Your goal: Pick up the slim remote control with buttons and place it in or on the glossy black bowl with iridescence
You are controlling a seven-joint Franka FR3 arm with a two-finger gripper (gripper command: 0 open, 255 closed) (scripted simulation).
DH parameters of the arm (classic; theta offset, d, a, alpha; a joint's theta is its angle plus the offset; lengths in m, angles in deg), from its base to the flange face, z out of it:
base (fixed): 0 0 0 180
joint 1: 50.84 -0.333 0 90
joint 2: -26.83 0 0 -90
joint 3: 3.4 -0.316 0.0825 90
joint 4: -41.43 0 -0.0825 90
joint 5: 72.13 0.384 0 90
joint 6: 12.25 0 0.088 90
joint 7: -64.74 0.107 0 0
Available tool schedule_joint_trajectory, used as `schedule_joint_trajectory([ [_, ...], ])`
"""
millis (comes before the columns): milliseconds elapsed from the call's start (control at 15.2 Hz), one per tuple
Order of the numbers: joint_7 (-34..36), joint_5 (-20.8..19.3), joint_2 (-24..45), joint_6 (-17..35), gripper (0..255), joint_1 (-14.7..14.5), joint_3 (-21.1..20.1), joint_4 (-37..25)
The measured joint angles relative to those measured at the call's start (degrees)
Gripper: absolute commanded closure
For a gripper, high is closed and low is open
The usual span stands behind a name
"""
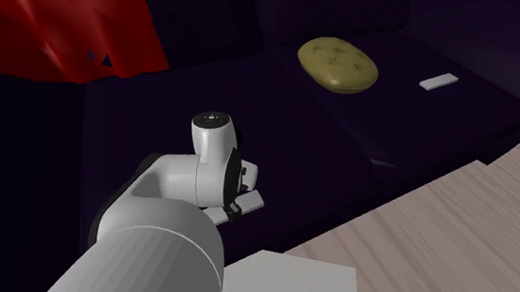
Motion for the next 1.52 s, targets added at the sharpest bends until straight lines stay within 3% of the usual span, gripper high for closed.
schedule_joint_trajectory([
  [528,0.01,-0.04,-0.31,-0.46,255,-0.09,0.18,-0.15],
  [1518,-0.16,-2.95,-7.69,-14.48,255,-0.84,5.99,-6.75],
])
